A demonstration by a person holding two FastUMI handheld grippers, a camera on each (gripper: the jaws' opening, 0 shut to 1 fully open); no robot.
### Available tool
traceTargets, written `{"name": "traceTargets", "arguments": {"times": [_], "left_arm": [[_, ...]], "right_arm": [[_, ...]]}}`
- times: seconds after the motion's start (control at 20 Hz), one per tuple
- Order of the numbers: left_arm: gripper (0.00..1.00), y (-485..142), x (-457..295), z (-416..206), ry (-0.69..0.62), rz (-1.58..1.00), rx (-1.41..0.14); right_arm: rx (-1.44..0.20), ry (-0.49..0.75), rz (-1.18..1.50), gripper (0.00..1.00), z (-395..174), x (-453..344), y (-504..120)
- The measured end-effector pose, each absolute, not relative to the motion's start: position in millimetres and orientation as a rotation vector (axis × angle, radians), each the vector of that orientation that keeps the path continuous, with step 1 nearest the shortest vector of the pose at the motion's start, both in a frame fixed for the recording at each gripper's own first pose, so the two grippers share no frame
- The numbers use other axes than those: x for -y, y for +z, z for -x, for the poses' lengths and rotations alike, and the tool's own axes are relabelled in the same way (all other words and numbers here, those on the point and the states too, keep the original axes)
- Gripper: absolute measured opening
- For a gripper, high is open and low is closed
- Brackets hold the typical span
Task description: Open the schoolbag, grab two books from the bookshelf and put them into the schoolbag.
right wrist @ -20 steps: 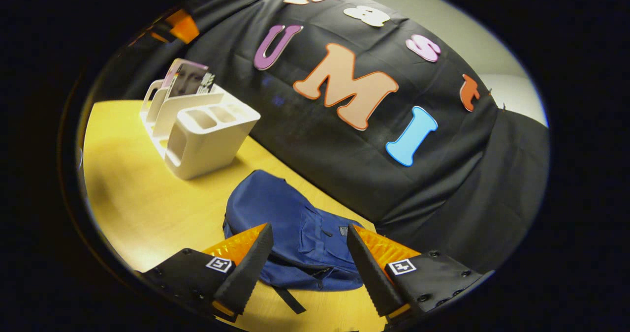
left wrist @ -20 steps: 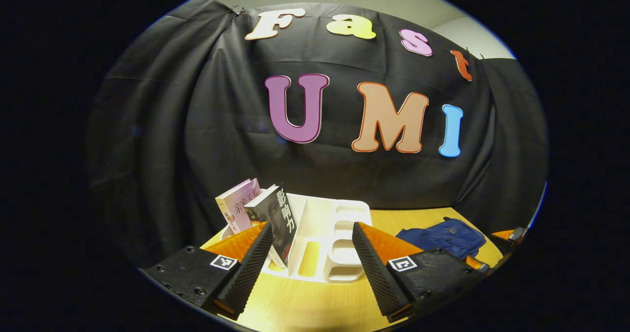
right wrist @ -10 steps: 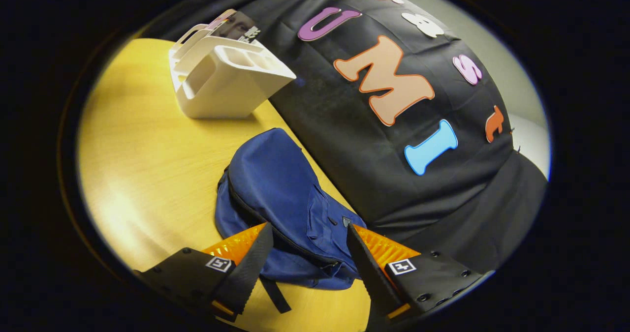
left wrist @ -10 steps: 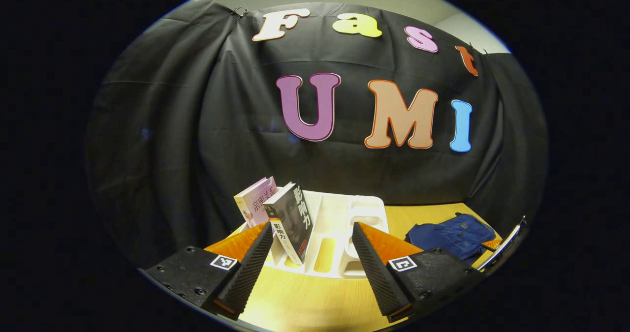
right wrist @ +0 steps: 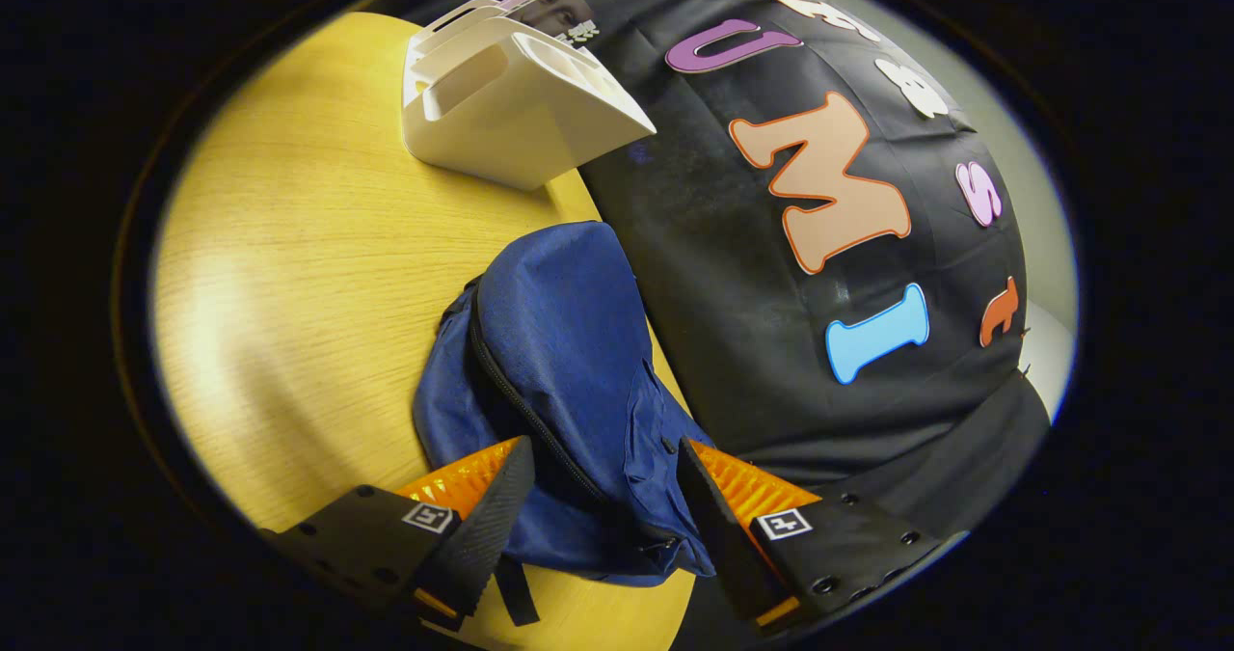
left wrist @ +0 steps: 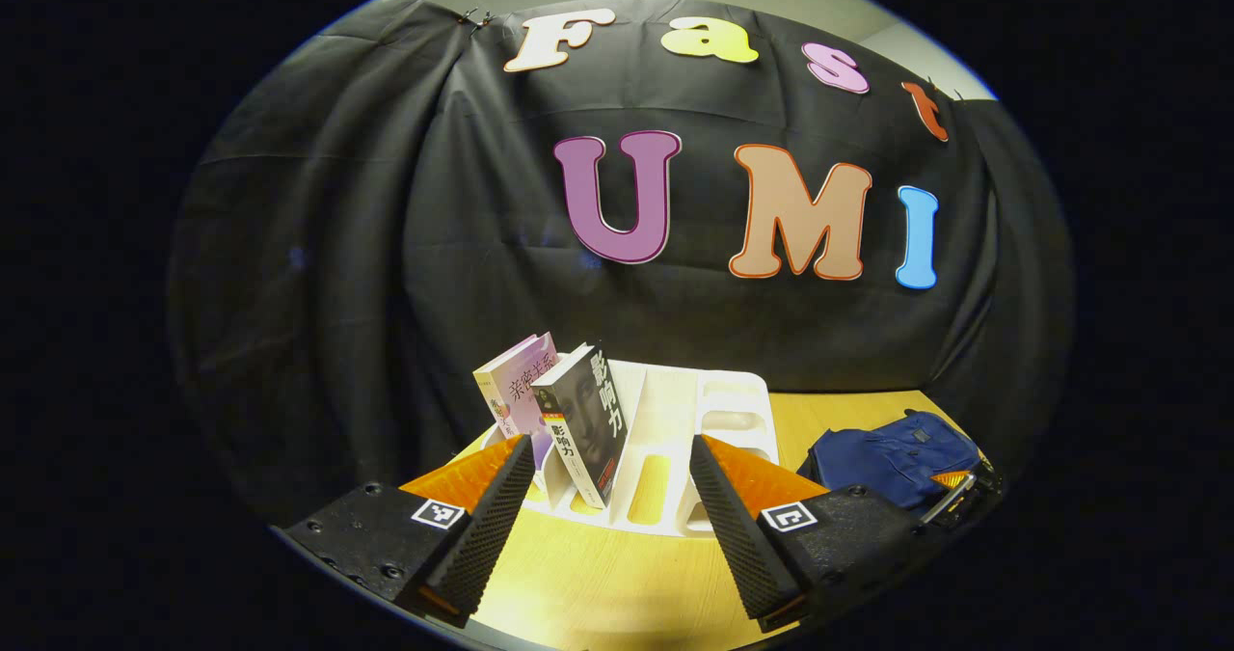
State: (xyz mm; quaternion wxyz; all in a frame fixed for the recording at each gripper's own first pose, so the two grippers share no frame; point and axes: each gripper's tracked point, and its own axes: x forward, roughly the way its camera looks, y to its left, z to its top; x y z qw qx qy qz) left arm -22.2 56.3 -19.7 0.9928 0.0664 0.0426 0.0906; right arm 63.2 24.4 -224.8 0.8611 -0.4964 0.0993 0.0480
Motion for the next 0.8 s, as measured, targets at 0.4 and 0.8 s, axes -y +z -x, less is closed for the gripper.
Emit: {"name": "traceTargets", "arguments": {"times": [0.4, 0.8], "left_arm": [[0.95, -24, -60, 24, 0.199, -0.142, -0.099], [0.93, -24, -64, 24, 0.213, -0.141, -0.101]], "right_arm": [[-0.212, 0.086, 1.038, 0.88, -93, -19, -217], [-0.276, 0.101, 1.045, 0.50, -113, -24, -235]]}}
